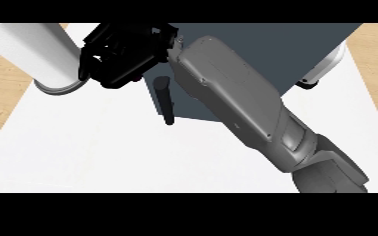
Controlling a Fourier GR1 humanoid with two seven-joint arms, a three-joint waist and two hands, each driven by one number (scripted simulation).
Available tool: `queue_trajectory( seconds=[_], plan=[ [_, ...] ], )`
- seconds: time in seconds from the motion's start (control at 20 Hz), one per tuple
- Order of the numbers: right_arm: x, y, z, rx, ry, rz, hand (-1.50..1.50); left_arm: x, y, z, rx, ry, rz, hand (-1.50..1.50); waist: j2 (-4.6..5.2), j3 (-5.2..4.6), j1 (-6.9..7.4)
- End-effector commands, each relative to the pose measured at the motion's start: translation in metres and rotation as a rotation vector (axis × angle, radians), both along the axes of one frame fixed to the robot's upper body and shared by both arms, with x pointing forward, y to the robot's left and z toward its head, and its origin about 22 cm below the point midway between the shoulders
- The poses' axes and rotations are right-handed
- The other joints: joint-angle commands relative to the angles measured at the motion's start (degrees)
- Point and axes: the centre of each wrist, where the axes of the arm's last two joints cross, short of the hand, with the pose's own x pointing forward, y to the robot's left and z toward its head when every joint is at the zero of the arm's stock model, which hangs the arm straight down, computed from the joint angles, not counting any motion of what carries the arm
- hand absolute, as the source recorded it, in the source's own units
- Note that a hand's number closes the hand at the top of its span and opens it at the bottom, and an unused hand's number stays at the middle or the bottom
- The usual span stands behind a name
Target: Pick up the wine, place it into the cabinet and close the cabinet
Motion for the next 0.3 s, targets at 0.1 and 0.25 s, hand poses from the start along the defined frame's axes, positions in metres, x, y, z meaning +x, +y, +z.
queue_trajectory(
  seconds=[0.1, 0.25],
  plan=[
    [0.046, -0.083, 0.011, 0.091, -0.015, -0.357, 1.5, 0.003, -0.006, -0.001, 0.013, -0.011, -0.037, -1.5, 1.72, 2.68, -3.4],
    [0.043, -0.074, 0.005, 0.107, -0.009, -0.357, 1.5, 0.007, -0.006, 0.003, 0.006, -0.004, -0.059, -1.5, 1.81, 2.69, -3.59]
  ],
)
